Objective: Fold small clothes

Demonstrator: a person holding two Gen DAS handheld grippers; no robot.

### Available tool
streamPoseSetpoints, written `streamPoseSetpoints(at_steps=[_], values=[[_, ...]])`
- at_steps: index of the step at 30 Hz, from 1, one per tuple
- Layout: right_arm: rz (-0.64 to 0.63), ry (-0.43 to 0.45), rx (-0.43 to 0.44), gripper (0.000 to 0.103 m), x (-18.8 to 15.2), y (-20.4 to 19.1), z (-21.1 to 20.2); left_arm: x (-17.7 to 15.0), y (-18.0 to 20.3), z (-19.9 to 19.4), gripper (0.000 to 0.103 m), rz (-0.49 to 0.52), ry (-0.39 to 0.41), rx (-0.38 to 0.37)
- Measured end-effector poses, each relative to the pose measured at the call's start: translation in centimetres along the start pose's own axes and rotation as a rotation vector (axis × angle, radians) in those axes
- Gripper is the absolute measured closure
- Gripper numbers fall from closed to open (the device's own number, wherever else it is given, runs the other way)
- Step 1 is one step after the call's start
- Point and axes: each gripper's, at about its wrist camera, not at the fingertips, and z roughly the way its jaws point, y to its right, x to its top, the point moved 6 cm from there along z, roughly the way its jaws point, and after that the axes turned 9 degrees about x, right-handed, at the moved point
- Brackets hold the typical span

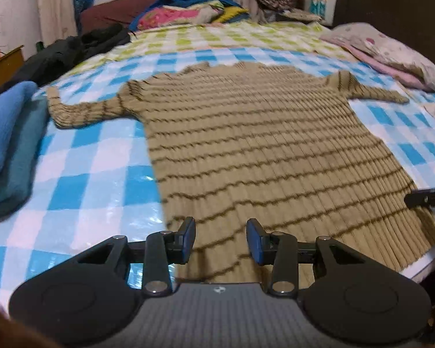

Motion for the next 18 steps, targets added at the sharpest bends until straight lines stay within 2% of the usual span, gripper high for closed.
streamPoseSetpoints(at_steps=[5,12,15,18], values=[[0.030,0.032,0.003,0.089,0.1,0.5,-0.8,-1.4,0.7,1.2,0.057,0.017,-0.065,0.002],[0.071,0.091,0.013,0.086,0.5,0.9,-1.8,-0.7,1.4,0.6,0.057,0.004,-0.044,-0.038],[0.043,0.047,0.004,0.086,-0.3,0.7,-1.0,-0.3,2.7,0.5,0.057,0.034,-0.036,-0.063],[0.017,0.050,-0.010,0.086,-0.6,0.4,-1.0,0.0,4.0,0.3,0.057,0.063,-0.027,-0.081]])
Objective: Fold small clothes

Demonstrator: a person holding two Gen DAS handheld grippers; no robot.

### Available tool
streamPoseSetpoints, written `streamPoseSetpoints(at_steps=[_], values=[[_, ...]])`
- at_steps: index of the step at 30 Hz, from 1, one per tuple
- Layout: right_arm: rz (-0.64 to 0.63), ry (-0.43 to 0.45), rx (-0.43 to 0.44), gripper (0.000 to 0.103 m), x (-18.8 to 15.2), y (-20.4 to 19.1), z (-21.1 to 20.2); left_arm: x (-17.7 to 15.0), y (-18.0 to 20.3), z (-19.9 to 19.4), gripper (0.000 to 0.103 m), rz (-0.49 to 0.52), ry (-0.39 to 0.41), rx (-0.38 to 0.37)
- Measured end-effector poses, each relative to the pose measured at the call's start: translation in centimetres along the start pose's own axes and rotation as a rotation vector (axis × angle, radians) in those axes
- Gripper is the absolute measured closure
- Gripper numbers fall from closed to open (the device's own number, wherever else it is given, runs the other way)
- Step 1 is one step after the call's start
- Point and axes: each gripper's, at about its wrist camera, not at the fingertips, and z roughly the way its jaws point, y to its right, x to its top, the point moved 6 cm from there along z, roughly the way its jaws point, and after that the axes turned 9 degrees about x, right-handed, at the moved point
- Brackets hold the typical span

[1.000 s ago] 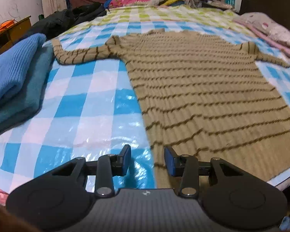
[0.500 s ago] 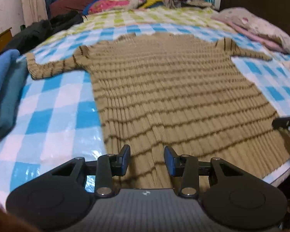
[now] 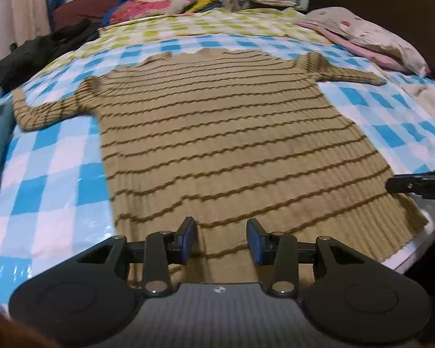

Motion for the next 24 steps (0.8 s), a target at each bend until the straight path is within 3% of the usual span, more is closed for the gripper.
streamPoseSetpoints(at_steps=[14,24], values=[[0.101,0.092,0.036,0.083,2.4,2.3,-0.9,2.2,3.9,0.7,0.057,0.047,-0.005,-0.039],[0.210,0.180,0.050,0.083,4.6,6.4,-1.1,4.6,8.7,2.1,0.057,0.125,-0.011,-0.074]])
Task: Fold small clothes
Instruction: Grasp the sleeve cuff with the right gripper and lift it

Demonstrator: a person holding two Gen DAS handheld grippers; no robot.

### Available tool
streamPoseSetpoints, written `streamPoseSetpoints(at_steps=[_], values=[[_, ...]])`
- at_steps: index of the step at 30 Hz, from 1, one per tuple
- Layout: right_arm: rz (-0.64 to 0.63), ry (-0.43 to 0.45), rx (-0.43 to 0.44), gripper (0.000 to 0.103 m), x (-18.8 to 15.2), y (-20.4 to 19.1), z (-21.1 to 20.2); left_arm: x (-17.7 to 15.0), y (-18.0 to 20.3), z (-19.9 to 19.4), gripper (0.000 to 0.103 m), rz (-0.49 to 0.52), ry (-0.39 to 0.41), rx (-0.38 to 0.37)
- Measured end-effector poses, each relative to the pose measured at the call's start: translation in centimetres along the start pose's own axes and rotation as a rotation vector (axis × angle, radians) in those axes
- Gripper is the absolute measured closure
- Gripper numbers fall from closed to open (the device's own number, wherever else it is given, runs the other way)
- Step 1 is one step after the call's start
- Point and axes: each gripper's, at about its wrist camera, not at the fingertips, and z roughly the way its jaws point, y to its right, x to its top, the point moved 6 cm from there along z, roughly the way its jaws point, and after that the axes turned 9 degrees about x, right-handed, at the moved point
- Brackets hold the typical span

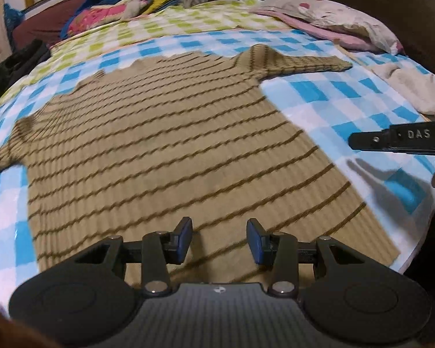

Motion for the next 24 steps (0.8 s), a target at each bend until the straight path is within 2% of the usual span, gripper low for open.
streamPoseSetpoints(at_steps=[4,7,14,19,24], values=[[0.045,0.035,0.016,0.082,1.5,1.9,0.2,1.5,1.7,0.8,0.057,0.020,0.005,-0.015],[0.084,0.079,0.010,0.082,3.3,4.1,0.0,3.5,3.0,1.5,0.057,0.043,0.043,-0.005],[0.151,0.163,-0.083,0.082,7.8,10.0,-0.8,8.0,6.5,3.7,0.057,0.089,0.141,-0.045],[0.249,0.211,-0.097,0.080,10.8,13.9,0.3,10.3,8.2,5.4,0.057,0.097,0.169,-0.102],[0.366,0.244,-0.084,0.077,13.3,17.4,2.6,12.6,9.4,7.2,0.056,0.093,0.188,-0.124]])
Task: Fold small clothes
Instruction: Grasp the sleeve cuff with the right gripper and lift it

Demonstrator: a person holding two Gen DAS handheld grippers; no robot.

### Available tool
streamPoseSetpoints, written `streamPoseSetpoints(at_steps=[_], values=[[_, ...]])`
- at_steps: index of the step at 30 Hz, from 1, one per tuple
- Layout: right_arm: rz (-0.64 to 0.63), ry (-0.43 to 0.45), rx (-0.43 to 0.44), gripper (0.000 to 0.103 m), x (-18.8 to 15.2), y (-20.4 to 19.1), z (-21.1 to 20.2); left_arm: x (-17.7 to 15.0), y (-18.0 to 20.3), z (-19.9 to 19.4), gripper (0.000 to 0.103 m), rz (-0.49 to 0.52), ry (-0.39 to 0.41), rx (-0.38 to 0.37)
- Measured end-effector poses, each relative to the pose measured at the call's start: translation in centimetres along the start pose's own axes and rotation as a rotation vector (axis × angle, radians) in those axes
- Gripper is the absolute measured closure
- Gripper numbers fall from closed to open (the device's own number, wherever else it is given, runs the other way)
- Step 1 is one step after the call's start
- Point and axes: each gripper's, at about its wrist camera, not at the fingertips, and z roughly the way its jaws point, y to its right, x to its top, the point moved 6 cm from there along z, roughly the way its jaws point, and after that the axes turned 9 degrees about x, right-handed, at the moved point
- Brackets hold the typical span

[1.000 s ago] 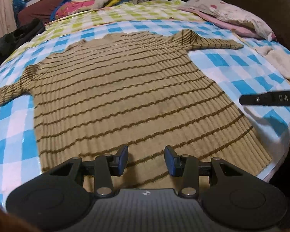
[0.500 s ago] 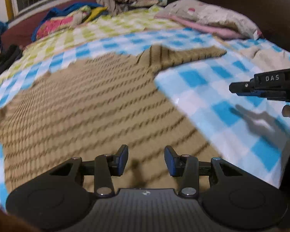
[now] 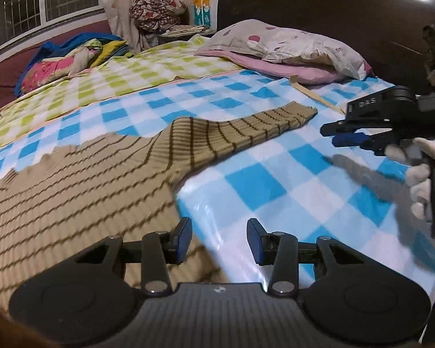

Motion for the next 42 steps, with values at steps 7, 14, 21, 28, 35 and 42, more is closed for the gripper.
streamPoseSetpoints(at_steps=[7,14,21,28,35,42], values=[[0.088,0.024,-0.031,0.072,2.2,1.9,3.5,1.2,0.4,2.2,0.056,0.020,0.000,-0.012],[0.135,0.043,-0.026,0.067,2.6,4.1,4.0,0.7,1.0,4.2,0.056,0.020,-0.042,-0.013],[0.155,0.062,-0.024,0.067,3.1,4.6,3.8,0.5,2.2,4.4,0.056,0.056,-0.039,-0.031],[0.157,0.078,-0.002,0.064,3.2,4.7,3.8,0.2,1.9,4.5,0.056,0.058,-0.038,-0.025],[0.216,0.110,0.012,0.064,4.3,5.5,4.3,0.9,1.7,4.5,0.056,0.018,0.014,-0.035],[0.292,0.142,0.034,0.062,4.9,5.8,5.6,1.5,1.4,5.0,0.056,-0.001,0.024,-0.051]])
